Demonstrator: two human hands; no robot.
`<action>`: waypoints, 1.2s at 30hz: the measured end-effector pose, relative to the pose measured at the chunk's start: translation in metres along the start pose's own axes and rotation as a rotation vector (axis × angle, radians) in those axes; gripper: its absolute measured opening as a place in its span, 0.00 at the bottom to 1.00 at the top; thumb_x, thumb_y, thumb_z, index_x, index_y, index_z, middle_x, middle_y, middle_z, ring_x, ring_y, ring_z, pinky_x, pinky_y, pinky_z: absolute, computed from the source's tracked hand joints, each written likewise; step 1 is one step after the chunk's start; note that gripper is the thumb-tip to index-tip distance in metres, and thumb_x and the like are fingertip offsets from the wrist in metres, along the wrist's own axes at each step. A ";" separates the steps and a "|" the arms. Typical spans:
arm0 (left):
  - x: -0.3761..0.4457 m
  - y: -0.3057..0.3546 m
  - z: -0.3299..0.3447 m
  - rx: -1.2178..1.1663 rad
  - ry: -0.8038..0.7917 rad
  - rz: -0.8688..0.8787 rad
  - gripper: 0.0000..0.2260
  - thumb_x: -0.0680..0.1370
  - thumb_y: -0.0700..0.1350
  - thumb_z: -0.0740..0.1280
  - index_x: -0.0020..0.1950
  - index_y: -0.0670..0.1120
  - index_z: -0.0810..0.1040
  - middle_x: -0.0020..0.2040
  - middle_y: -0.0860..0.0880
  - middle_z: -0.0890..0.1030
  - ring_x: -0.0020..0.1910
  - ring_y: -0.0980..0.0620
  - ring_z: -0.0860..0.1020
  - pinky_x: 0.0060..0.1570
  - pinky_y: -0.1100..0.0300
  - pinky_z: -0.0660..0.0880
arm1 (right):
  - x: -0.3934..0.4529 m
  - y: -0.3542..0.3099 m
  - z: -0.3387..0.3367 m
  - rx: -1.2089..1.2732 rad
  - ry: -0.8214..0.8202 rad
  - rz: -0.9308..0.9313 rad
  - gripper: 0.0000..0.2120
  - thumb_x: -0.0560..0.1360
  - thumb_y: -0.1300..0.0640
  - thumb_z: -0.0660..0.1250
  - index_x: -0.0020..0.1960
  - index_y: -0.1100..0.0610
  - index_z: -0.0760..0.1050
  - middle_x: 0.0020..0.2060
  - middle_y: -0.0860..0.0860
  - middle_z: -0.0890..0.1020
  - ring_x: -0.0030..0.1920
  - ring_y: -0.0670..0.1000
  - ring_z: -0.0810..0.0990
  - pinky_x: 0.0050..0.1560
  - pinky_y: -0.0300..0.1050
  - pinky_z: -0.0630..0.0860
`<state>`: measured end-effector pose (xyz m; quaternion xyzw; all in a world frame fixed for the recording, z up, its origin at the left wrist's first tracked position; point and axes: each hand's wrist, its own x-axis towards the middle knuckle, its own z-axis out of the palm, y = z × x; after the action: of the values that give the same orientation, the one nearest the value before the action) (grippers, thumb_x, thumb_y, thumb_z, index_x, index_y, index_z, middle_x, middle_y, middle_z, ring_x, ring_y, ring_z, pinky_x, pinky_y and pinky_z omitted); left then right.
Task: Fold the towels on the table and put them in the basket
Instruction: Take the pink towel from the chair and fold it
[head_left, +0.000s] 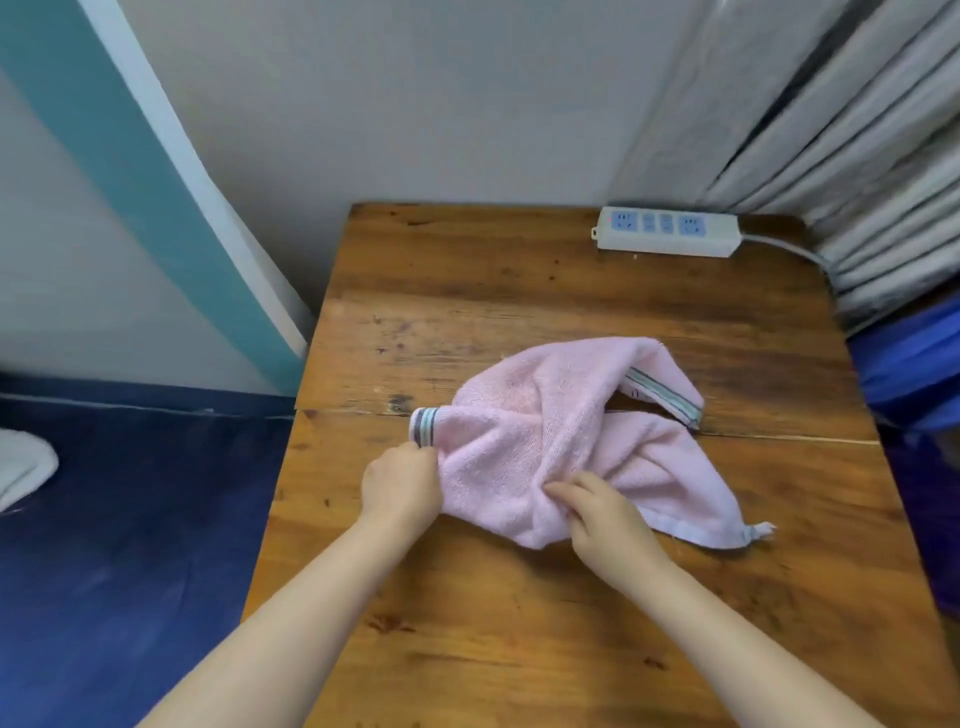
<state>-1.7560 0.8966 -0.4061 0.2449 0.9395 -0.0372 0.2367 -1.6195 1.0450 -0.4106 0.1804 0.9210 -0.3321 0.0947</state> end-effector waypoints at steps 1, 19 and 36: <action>-0.001 -0.001 0.001 -0.010 0.031 0.001 0.12 0.78 0.43 0.56 0.55 0.42 0.76 0.55 0.43 0.77 0.55 0.42 0.75 0.48 0.54 0.72 | 0.002 0.002 -0.003 0.048 0.111 0.034 0.21 0.70 0.56 0.52 0.53 0.63 0.79 0.48 0.60 0.80 0.48 0.60 0.80 0.48 0.44 0.70; 0.002 -0.050 -0.010 -0.183 0.053 -0.208 0.06 0.74 0.39 0.63 0.48 0.42 0.78 0.48 0.42 0.80 0.48 0.40 0.77 0.40 0.58 0.69 | -0.039 0.013 -0.040 0.451 0.326 0.473 0.24 0.76 0.60 0.63 0.24 0.56 0.60 0.17 0.47 0.64 0.22 0.45 0.64 0.24 0.32 0.59; -0.010 -0.030 0.017 -0.217 -0.038 -0.178 0.10 0.76 0.37 0.58 0.57 0.40 0.71 0.56 0.38 0.77 0.55 0.38 0.75 0.46 0.53 0.71 | -0.074 0.009 -0.011 -0.266 0.357 0.421 0.07 0.71 0.61 0.65 0.40 0.65 0.78 0.38 0.63 0.82 0.44 0.65 0.79 0.42 0.54 0.73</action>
<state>-1.7551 0.8626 -0.4177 0.1327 0.9513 0.0391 0.2755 -1.5488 1.0388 -0.3853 0.4087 0.9009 -0.1449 0.0209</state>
